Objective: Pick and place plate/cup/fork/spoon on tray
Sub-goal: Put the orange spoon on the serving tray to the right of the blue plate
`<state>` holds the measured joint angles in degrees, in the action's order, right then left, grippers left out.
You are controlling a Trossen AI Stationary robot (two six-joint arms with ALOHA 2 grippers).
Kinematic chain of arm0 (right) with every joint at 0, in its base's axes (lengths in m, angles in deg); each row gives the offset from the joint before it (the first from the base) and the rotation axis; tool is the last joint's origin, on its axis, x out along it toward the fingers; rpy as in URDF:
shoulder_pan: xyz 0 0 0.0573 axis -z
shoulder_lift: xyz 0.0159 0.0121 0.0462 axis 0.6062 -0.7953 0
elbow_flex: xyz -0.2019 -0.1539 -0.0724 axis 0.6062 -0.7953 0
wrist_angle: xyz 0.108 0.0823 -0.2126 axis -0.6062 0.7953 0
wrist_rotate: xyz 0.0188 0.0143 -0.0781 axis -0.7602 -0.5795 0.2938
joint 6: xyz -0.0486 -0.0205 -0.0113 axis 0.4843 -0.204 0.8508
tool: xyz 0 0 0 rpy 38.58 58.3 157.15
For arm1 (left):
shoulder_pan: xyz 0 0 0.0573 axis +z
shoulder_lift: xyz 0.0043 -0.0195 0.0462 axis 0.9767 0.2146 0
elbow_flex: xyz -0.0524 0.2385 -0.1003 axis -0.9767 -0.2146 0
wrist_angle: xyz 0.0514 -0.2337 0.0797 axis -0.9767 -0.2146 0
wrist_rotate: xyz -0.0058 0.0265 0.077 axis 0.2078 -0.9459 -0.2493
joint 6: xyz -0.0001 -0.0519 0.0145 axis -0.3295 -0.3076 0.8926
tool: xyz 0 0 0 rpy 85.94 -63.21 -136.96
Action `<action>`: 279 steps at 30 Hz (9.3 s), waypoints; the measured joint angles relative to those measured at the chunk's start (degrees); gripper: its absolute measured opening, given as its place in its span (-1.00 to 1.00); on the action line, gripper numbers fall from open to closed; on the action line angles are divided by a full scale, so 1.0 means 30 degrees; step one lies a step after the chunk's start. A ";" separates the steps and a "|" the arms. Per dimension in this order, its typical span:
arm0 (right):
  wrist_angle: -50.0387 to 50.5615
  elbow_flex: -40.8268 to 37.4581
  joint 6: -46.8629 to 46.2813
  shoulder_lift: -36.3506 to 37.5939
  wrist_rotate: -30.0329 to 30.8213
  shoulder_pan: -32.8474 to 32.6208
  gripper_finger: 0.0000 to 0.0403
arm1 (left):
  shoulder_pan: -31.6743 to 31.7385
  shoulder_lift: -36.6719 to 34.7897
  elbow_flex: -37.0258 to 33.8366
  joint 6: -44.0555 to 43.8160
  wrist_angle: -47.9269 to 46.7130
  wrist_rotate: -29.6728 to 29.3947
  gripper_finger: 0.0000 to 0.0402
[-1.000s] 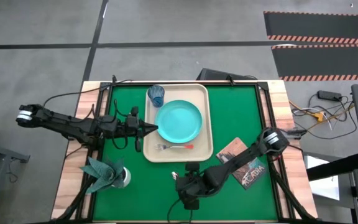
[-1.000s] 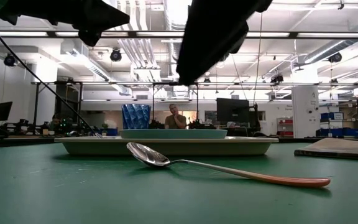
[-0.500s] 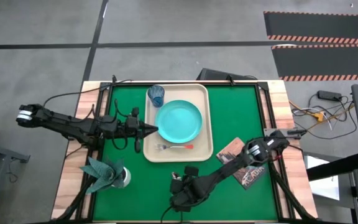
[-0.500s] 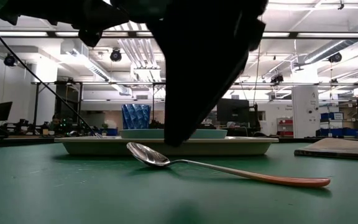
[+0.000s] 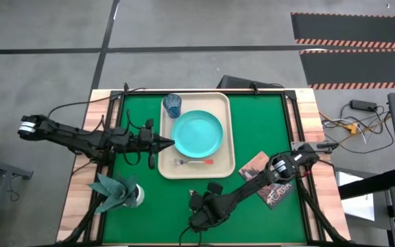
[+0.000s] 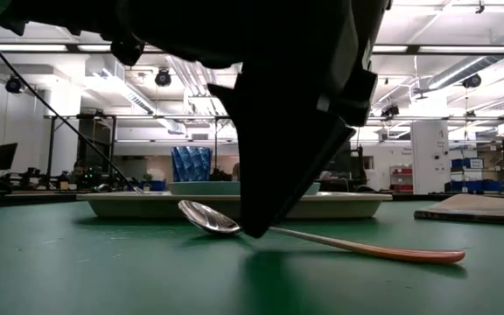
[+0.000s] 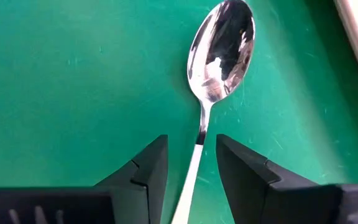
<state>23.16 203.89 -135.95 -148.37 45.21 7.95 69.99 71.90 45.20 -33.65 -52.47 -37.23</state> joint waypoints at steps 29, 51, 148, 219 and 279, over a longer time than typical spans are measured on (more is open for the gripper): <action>-0.1781 -0.1059 0.0206 0.0066 -0.0240 -0.0007 -0.87 | 0.0000 0.0000 0.0000 0.0022 0.0028 -0.0044 -0.98; -0.0129 -0.0928 0.4369 0.2871 -0.4258 0.0508 -0.95 | -0.0015 0.0000 0.0007 -0.0008 0.0022 -0.0044 -0.98; -0.1207 -0.5396 2.6828 0.8633 -0.8174 1.8411 -0.95 | -0.0087 0.0066 -0.1545 -0.3359 0.1077 -0.0204 -0.98; -0.4045 -0.0207 3.0543 0.1534 -0.9022 2.0968 -0.95 | -0.0080 0.0051 -0.1523 -0.1413 0.1207 -0.1297 -0.98; -0.8951 -0.2793 2.9541 0.0969 -0.9173 2.1005 -0.78 | -0.0073 0.0051 -0.1523 -0.1370 0.1194 -0.1290 -0.98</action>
<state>-3.69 195.51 -47.33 -145.46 17.69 70.97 69.77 72.06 40.63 -37.76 -48.89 -41.10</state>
